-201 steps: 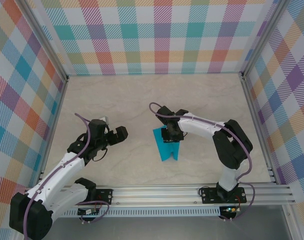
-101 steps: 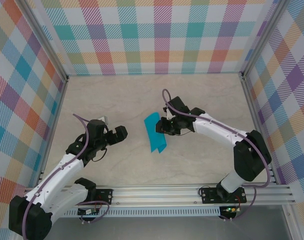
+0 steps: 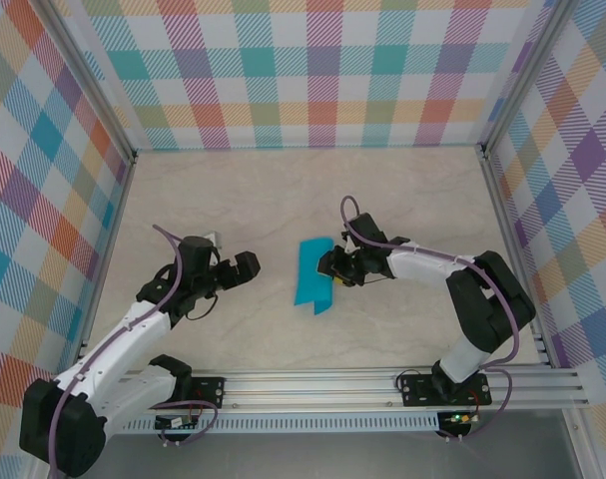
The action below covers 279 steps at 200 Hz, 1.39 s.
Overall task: Fold a paper plane with a square sheet of paper (pick it up from the middle)
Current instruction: First fold in half a square sheet of paper at the center of the table.
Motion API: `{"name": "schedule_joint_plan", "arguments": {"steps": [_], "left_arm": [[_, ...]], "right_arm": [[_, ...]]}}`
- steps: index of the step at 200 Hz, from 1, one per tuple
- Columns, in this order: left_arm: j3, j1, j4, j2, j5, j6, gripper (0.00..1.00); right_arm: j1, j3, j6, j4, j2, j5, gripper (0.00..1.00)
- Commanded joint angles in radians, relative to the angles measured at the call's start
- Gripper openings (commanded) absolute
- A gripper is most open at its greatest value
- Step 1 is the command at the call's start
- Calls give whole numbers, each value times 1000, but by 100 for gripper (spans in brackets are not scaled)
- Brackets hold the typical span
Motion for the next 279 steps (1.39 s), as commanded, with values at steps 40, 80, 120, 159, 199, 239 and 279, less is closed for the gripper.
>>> {"name": "schedule_joint_plan", "arguments": {"steps": [40, 80, 120, 159, 199, 239, 279], "left_arm": [[26, -61, 150, 139, 102, -41, 100], [80, -134, 190, 262, 86, -58, 96], [133, -192, 254, 412, 95, -109, 86], [181, -225, 361, 556, 203, -131, 78], [248, -255, 399, 684, 255, -149, 61], [280, -284, 413, 740, 256, -166, 44], [271, -291, 411, 729, 245, -165, 27]], "right_arm": [[-24, -28, -66, -93, -38, 57, 55], [-53, -2, -134, -170, -27, 51, 58], [-63, 18, -194, -204, -7, 18, 61], [-65, 17, -213, -205, -4, 4, 61], [-73, 13, -218, -202, -10, -4, 61], [-83, 0, -221, -203, -19, -6, 61], [-95, -17, -223, -194, -32, -13, 61]]}}
